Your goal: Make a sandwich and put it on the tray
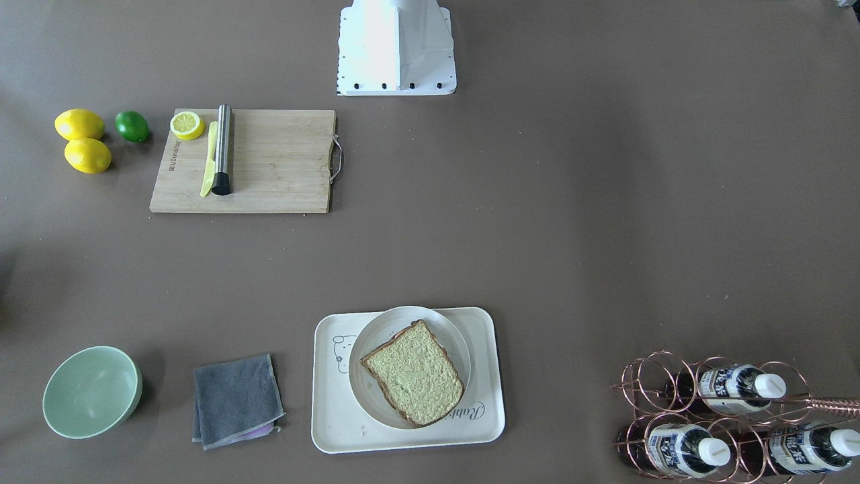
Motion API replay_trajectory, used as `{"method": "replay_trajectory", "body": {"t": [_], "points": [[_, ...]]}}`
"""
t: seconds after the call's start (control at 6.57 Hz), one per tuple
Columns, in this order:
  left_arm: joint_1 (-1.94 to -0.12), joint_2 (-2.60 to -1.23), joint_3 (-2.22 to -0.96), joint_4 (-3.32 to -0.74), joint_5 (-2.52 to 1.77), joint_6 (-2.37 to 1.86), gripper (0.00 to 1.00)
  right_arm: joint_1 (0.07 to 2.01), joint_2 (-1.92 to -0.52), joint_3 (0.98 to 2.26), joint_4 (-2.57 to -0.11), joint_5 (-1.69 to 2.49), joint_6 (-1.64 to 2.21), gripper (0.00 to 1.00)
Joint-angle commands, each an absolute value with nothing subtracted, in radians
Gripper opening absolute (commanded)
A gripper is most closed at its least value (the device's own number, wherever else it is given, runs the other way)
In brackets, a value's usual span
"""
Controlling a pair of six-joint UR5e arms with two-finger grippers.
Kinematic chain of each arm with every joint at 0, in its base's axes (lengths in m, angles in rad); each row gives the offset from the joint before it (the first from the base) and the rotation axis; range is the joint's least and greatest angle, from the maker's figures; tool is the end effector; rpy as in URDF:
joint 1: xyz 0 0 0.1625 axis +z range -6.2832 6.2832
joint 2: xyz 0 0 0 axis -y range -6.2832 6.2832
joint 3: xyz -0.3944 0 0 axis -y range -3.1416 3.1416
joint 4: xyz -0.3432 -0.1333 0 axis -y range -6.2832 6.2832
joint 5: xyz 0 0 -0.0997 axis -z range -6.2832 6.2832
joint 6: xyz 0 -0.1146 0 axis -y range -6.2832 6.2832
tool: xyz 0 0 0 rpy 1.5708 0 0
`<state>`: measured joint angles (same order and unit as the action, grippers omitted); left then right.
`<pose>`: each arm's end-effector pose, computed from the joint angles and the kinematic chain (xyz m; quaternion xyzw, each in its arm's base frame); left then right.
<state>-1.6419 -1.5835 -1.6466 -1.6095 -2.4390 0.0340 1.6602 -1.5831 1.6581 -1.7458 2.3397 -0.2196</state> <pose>-0.0781 -0.4507 0.5873 0.0796 0.4161 0.0099 0.9058 0.0916 -0.4219 0.6231 0.0119 -0.3773 -0.0415 0.9251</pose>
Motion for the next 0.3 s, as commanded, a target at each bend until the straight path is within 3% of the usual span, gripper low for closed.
{"method": "replay_trajectory", "body": {"t": [0.0,0.15], "points": [[-1.641,-1.585,-1.646,-1.609,-2.439,0.034,0.98,1.660,-1.583,1.658,-1.746,2.344,-0.218,1.00],[-1.640,-1.585,-1.644,-1.609,-2.439,0.034,0.98,1.660,-1.583,1.658,-1.746,2.345,-0.218,1.00]]}}
